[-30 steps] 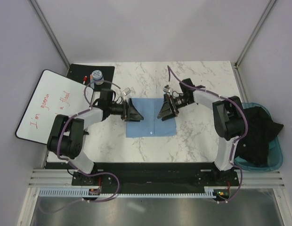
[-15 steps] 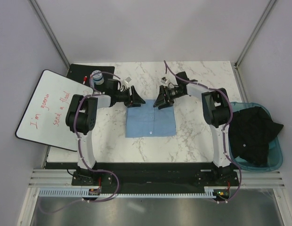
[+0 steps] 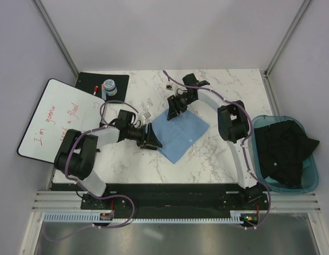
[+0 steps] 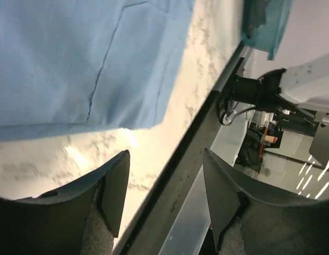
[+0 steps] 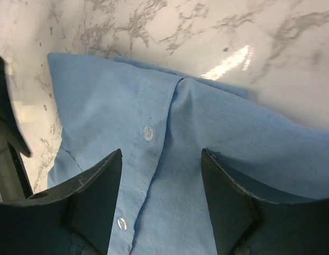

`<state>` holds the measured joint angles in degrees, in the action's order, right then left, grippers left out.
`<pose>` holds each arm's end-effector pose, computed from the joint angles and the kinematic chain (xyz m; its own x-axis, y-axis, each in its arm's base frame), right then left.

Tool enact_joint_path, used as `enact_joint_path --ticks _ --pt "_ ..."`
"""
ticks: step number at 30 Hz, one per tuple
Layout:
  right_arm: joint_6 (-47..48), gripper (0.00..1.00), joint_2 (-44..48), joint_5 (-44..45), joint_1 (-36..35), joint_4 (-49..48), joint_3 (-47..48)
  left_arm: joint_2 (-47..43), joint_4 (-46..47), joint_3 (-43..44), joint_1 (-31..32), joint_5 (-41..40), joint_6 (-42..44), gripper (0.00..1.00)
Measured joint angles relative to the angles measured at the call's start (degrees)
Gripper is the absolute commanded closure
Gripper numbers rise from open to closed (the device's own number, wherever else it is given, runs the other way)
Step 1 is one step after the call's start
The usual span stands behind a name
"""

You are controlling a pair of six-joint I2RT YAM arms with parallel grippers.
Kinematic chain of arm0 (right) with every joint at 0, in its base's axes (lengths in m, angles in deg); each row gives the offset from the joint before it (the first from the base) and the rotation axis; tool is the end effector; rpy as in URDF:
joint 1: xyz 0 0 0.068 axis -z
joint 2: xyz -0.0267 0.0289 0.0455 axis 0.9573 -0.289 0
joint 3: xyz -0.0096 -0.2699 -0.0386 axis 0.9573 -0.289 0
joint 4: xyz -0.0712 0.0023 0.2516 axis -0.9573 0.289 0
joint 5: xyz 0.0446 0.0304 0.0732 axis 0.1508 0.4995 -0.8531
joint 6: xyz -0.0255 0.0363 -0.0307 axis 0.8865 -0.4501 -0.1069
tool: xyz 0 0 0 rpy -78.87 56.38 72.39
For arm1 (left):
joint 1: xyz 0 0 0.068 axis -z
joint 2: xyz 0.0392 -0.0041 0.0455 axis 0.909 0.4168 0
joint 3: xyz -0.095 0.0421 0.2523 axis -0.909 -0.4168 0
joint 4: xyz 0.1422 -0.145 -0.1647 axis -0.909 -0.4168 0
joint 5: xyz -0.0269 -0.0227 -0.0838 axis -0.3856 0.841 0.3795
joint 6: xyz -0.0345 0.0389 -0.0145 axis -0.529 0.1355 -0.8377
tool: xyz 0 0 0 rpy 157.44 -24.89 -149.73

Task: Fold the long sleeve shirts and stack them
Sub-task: Fold the shirt

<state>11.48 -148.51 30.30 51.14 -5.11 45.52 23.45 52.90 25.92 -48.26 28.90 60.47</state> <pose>0.4637 0.2164 0.1544 -0.7006 -0.4552 -0.5495 -0.7129 0.4141 0.5659 0.2771 -0.1155 0.1401 -0.9776 0.0402 -0.2064 0.1989 0.4955 -0.8455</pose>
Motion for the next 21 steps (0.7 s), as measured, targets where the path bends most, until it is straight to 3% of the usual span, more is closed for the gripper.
enact_joint_path --ticks 2,5,9,16,21 --pt "2.4 0.42 0.87 2.1 -1.79 1.38 -0.09 -5.81 -2.29 -1.53 -1.25 1.18 0.92 0.33" --pt "2.45 0.49 4.85 4.35 -4.15 1.33 -4.0 -13.11 -2.93 -0.59 -8.41 1.14 1.07 0.3" --pt "1.57 0.54 12.37 8.24 -7.61 0.17 -11.34 -16.22 -2.75 3.06 -16.31 -2.73 1.07 0.27" --pt "1.64 0.61 13.22 14.05 -16.92 -2.54 -17.79 -18.21 -5.01 2.38 -17.73 -10.25 2.36 0.2" --pt "6.82 0.64 11.87 13.75 -20.28 -2.34 -19.43 -18.82 -7.82 0.7 -19.65 -12.26 3.93 0.18"
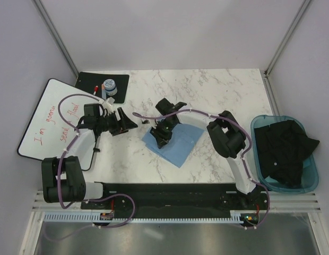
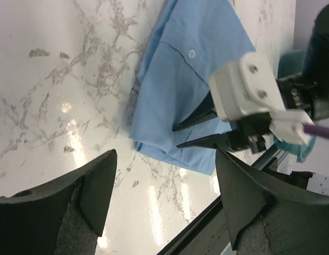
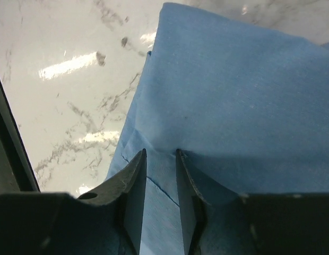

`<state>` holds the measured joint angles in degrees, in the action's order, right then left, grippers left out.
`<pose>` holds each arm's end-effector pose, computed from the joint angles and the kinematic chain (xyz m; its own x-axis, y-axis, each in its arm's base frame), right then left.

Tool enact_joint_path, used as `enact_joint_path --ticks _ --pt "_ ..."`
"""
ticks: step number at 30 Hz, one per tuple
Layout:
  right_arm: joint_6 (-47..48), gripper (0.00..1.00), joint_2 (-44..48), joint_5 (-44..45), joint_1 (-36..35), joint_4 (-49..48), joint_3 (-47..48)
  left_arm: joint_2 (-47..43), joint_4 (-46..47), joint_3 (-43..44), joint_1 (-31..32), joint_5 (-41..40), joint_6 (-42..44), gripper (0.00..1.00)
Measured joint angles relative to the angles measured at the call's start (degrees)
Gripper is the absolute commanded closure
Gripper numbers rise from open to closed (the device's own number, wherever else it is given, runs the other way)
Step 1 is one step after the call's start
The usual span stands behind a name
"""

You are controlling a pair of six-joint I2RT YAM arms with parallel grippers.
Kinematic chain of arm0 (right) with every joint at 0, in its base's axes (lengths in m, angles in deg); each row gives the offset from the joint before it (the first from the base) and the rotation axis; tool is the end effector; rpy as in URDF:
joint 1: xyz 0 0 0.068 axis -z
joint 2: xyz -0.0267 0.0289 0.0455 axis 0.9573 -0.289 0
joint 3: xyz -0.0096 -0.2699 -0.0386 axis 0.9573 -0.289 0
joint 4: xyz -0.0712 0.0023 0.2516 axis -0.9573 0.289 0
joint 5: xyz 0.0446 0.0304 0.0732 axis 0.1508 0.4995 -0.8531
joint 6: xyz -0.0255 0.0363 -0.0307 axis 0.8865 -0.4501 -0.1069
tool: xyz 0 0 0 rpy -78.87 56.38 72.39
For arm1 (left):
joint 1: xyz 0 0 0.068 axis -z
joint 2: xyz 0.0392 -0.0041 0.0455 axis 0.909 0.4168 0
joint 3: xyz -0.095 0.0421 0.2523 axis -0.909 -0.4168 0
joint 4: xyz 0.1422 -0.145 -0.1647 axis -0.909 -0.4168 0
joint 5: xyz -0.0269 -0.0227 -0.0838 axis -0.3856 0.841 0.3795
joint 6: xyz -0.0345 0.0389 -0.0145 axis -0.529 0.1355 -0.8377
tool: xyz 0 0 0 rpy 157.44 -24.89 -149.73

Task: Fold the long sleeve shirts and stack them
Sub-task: Fold the shirt

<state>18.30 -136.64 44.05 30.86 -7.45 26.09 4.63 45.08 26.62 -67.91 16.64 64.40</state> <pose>0.3251 0.3233 0.1515 -0.4160 -0.7714 -0.4815 -0.8903 0.2375 0.3885 0.2733 -0.0116 0.2187 -0.8187 -0.3059 -0.4859 0.1499 0.7030 -0.6952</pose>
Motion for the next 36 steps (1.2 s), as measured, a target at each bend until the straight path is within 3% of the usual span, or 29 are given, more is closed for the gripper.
enact_joint_path --ticks 3,7,11,16,24,30,36 --pt "8.7 0.64 3.58 -0.26 -0.94 1.57 -5.09 -1.36 -0.96 -2.19 -0.76 -0.31 0.31 0.19" --pt "21.16 0.6 11.47 1.77 -3.19 10.91 -14.69 -1.64 0.83 -6.8 -0.81 1.49 0.24 0.22" --pt "27.15 0.61 19.15 3.21 -4.07 18.56 -16.79 1.31 4.31 -10.32 0.79 3.98 -0.46 0.24" --pt "23.28 0.63 24.5 3.13 1.73 19.96 -12.96 8.37 16.39 -13.29 5.9 6.64 -4.61 0.27" --pt "10.93 0.64 11.63 7.39 14.86 15.21 -9.33 22.38 36.81 -12.79 9.09 11.85 -14.75 0.28" --pt "8.87 0.64 5.33 10.88 15.74 16.48 -4.63 27.91 44.61 -10.34 13.7 12.35 -19.56 0.3" --pt "8.83 0.65 4.35 11.52 15.45 17.55 -3.1 29.14 45.9 -9.62 15.13 11.69 -21.99 0.33"
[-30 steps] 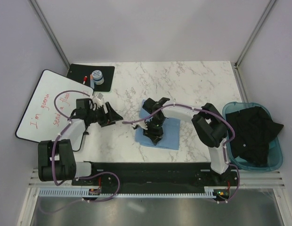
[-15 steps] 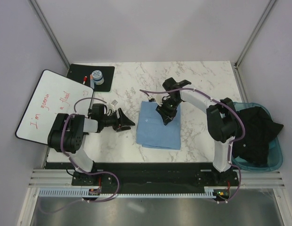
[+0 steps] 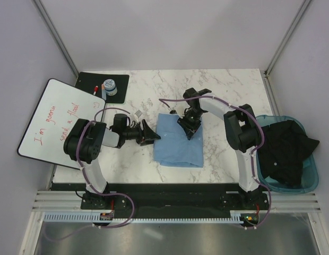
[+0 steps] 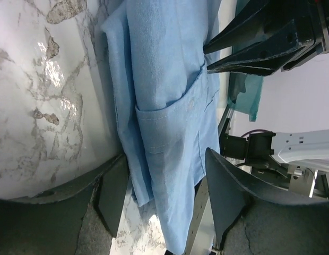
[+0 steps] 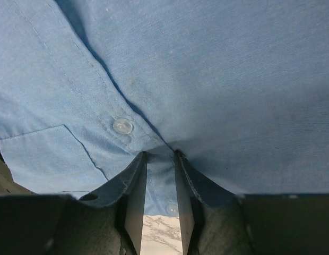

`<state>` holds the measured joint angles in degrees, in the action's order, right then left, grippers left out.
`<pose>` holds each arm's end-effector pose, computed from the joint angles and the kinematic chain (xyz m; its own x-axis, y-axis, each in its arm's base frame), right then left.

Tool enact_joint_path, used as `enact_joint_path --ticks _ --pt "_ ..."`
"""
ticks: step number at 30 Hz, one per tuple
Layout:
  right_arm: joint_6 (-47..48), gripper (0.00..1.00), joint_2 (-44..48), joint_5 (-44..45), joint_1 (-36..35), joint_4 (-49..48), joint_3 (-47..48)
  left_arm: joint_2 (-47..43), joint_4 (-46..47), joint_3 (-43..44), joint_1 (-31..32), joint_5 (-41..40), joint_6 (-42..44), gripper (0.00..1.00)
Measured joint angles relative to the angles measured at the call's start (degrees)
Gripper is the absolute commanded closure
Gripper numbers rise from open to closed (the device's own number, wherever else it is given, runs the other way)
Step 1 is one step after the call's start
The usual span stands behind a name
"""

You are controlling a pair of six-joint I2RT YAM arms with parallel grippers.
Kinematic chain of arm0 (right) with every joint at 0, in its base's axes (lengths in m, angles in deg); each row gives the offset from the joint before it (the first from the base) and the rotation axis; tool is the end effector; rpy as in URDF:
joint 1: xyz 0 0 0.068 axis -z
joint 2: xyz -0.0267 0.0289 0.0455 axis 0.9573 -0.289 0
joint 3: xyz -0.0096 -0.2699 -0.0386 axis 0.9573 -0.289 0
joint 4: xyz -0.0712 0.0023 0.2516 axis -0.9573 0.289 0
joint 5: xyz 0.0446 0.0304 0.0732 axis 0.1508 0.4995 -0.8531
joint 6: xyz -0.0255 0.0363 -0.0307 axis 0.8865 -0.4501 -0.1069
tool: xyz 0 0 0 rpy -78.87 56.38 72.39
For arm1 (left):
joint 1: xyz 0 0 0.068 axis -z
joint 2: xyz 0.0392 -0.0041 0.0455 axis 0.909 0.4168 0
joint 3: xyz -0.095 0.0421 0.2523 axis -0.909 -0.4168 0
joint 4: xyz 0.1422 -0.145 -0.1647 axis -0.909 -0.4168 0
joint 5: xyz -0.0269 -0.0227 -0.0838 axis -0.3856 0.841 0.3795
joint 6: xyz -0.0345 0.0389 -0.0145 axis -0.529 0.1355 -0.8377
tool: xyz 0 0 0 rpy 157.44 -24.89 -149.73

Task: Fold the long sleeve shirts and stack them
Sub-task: Fold the shirt

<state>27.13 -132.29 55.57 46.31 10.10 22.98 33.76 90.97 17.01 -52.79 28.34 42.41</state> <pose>0.3635 0.1997 0.1599 -0.5664 -0.7944 -0.2194 -0.8114 0.4908 0.3175 0.2924 -0.0946 0.0950 -0.9500 -0.2053 -0.2352 0.1330 0.4154 -0.8999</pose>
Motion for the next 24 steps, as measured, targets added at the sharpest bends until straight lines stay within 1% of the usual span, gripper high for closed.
enact_joint_path --ticks 3,9,12,13,14,15,16,18,21,24 --pt "0.0 0.65 -0.07 0.02 0.0 0.13 0.2 0.98 0.57 0.5 0.35 0.02 -0.83 0.36" --pt "0.0 0.65 -0.9 0.0 0.0 1.29 1.38 4.9 4.52 2.38 1.84 0.81 -3.65 0.45" --pt "-0.02 0.65 -1.07 -0.07 0.0 1.46 1.6 6.34 5.01 3.63 2.4 0.57 -4.5 0.63" --pt "-0.07 0.65 -1.07 -0.15 0.0 1.46 1.62 6.75 5.03 3.8 2.49 0.5 -4.68 0.72" --pt "-0.13 0.65 -1.07 -0.24 0.0 1.46 1.62 7.06 4.87 3.87 2.56 0.09 -4.68 0.76" --pt "-0.22 0.65 -1.07 -0.39 0.0 1.44 1.62 7.17 4.35 3.87 2.56 -0.39 -4.57 0.83" --pt "-0.33 0.65 -1.07 -0.66 0.02 1.4 1.62 7.13 3.34 3.96 2.56 -0.9 -4.42 0.97" --pt "-0.76 0.63 -1.07 -1.09 0.02 1.27 1.6 6.54 0.42 4.68 2.54 -1.25 -3.74 0.98" --pt "-2.36 0.61 -0.74 -2.45 0.13 0.66 1.46 3.96 -9.11 7.54 2.32 -2.99 1.29 0.98" --pt "-4.79 0.56 0.63 -4.59 0.83 -1.03 0.33 0.37 -26.62 14.45 2.1 -7.26 11.13 0.98"
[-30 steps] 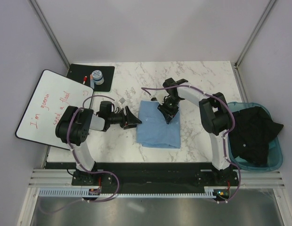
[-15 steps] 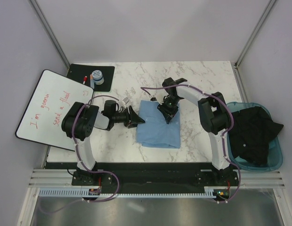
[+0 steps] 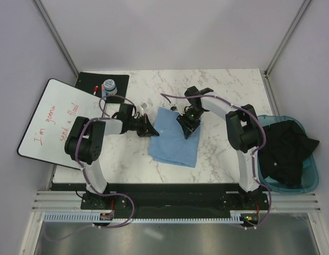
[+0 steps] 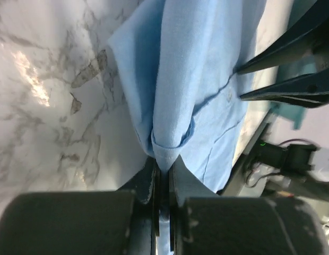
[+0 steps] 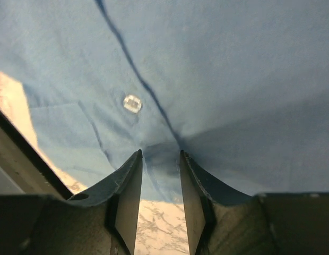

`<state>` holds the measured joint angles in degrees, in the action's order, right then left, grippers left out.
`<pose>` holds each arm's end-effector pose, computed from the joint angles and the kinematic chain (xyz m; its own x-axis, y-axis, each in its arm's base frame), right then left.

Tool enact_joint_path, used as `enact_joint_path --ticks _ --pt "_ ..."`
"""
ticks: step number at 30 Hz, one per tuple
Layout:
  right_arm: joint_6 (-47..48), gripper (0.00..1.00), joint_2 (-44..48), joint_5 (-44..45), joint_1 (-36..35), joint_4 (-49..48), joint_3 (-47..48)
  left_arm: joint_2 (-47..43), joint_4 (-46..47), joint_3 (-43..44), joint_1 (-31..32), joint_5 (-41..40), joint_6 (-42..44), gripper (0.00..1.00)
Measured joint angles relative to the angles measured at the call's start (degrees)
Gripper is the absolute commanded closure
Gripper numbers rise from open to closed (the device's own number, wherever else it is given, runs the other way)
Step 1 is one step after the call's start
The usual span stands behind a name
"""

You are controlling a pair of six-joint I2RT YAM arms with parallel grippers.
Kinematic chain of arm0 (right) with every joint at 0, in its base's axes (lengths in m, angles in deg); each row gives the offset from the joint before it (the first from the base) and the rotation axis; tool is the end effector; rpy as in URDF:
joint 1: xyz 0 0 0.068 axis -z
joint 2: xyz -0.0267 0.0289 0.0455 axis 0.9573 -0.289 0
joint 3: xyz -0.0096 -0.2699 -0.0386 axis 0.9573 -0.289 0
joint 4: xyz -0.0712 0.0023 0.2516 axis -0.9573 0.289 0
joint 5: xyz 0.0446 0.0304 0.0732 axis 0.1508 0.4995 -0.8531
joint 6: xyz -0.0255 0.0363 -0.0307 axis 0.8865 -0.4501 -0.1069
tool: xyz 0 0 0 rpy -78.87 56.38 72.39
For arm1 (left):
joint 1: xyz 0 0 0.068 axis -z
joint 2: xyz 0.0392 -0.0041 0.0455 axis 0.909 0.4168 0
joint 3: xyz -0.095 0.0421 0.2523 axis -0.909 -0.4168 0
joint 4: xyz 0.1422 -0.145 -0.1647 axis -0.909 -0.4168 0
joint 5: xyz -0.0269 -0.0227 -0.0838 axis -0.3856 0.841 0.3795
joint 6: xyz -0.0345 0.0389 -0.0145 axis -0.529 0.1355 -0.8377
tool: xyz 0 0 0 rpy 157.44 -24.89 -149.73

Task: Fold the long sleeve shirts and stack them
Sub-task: Fold the shirt

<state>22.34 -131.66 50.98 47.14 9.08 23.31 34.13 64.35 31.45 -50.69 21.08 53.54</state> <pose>0.3672 0.1977 0.1670 -0.6408 -0.7247 -0.2533 -0.7540 0.5318 0.3857 0.3252 -0.1118 0.1163 -0.9619 -0.1275 -0.2418 0.1275 0.5733 -0.8094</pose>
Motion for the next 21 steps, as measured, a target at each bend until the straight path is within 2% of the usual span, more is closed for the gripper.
enact_joint_path --ticks 5,10,16,19,21 --pt "-3.78 0.55 5.86 -4.09 3.98 -1.03 -3.87 -3.39 -22.51 13.44 -0.63 -7.8 16.48 0.98" --pt "-4.96 0.55 12.63 -6.38 8.5 -0.5 -6.4 -2.54 -41.48 29.86 -1.53 -19.26 32.72 0.98" --pt "-4.72 0.56 17.44 -8.83 10.36 0.31 -9.03 0.24 -53.59 53.51 -1.03 -37.31 49.2 0.98" --pt "-4.33 0.56 18.14 -9.9 11.34 0.57 -10.43 0.37 -54.12 62.99 0.7 -45.62 56.59 0.98" --pt "-4.13 0.56 18.34 -10.64 12.31 0.85 -11.65 -0.55 -53.11 65.13 3.32 -50.64 60.98 0.98"
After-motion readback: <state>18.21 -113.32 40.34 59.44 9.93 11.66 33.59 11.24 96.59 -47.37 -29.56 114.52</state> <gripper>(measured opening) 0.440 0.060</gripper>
